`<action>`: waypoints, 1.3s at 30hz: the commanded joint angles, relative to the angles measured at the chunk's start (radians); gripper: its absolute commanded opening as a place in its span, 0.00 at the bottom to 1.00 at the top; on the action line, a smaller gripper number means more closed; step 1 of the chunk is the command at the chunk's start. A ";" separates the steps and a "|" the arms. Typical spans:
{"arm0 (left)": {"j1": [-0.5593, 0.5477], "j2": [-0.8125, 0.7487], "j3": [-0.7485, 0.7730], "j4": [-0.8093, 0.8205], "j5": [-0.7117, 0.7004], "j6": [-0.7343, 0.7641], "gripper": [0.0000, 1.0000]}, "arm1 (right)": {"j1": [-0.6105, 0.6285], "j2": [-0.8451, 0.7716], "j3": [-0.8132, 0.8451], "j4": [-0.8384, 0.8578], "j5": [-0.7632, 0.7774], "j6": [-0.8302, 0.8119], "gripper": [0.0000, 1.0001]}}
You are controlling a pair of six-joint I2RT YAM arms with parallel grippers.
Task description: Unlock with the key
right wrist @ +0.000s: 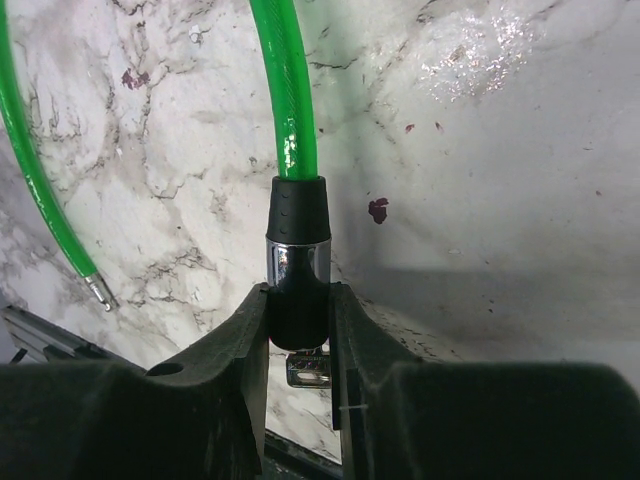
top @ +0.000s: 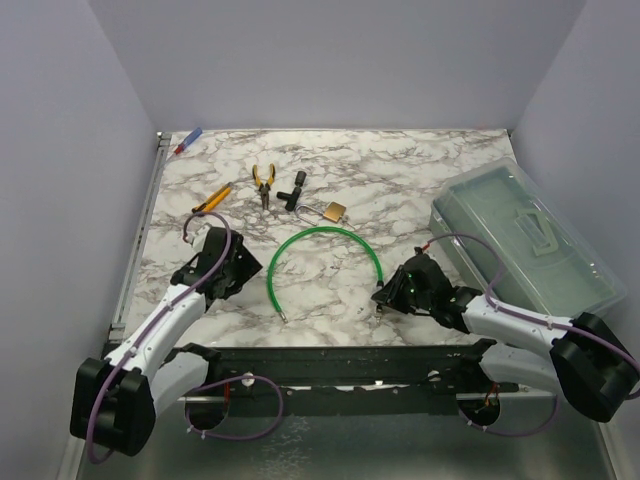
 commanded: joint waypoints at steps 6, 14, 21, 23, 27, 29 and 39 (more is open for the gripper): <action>0.007 -0.116 0.210 -0.117 -0.015 0.139 0.79 | -0.005 -0.011 0.061 -0.085 0.057 -0.042 0.49; 0.006 -0.143 0.326 -0.125 -0.045 0.364 0.95 | -0.005 -0.035 0.126 -0.158 0.104 -0.093 0.71; 0.006 -0.205 0.300 -0.043 -0.069 0.503 0.96 | -0.004 -0.108 0.263 -0.242 0.155 -0.279 0.98; 0.005 -0.252 0.275 0.011 -0.069 0.528 0.98 | -0.004 -0.138 0.300 -0.255 0.170 -0.343 1.00; 0.007 -0.361 0.175 0.143 -0.072 0.543 0.99 | -0.004 -0.210 0.352 -0.258 0.184 -0.452 1.00; 0.007 -0.413 0.128 0.193 -0.080 0.553 0.99 | -0.004 -0.255 0.362 -0.240 0.181 -0.492 1.00; 0.007 -0.501 0.082 0.219 -0.182 0.605 0.99 | -0.004 -0.381 0.482 -0.346 0.284 -0.515 1.00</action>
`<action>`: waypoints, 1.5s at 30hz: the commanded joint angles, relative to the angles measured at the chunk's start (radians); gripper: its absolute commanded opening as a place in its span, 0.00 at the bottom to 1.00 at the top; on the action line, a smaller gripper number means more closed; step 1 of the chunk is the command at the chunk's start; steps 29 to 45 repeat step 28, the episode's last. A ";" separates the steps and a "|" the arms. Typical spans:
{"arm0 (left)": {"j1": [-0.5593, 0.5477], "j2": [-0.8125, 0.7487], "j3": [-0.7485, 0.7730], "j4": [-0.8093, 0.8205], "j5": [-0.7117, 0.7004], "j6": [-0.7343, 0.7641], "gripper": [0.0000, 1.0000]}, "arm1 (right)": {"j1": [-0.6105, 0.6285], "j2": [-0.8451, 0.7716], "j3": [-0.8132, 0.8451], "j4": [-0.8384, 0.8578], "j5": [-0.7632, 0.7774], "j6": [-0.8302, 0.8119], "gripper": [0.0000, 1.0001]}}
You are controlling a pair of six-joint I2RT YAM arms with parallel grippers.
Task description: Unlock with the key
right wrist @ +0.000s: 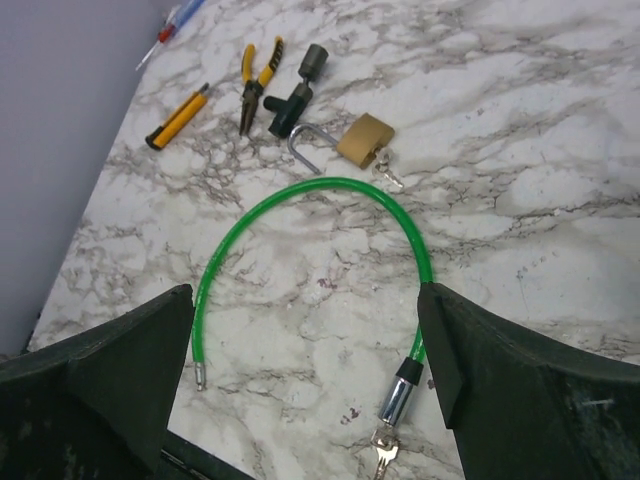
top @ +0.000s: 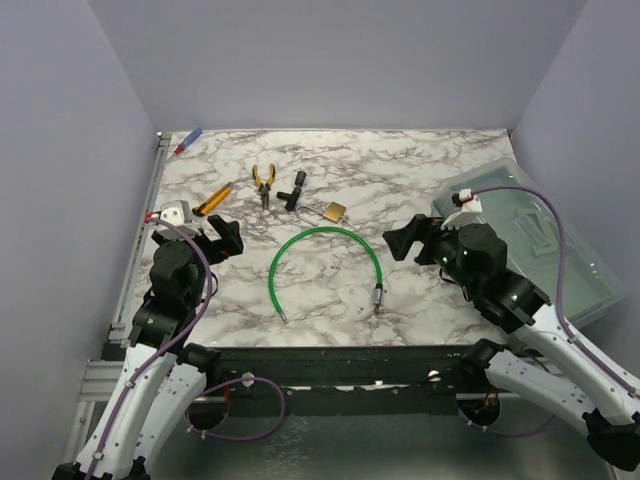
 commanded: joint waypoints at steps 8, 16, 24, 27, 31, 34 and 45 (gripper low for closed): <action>0.006 -0.019 -0.021 0.045 -0.079 0.053 0.99 | -0.003 -0.176 0.017 -0.040 0.077 0.027 1.00; 0.006 -0.053 -0.032 0.045 -0.089 0.052 0.99 | -0.003 -0.222 -0.053 0.020 0.092 0.088 1.00; 0.006 -0.056 -0.032 0.045 -0.079 0.053 0.99 | -0.004 -0.194 -0.054 0.050 0.060 0.073 1.00; 0.006 -0.060 -0.032 0.045 -0.077 0.053 0.99 | -0.003 -0.189 -0.048 0.051 0.051 0.063 1.00; 0.006 -0.060 -0.032 0.047 -0.073 0.051 0.99 | -0.004 -0.189 -0.045 0.050 0.047 0.061 1.00; 0.006 -0.060 -0.032 0.047 -0.073 0.051 0.99 | -0.004 -0.189 -0.045 0.050 0.047 0.061 1.00; 0.006 -0.060 -0.032 0.047 -0.073 0.051 0.99 | -0.004 -0.189 -0.045 0.050 0.047 0.061 1.00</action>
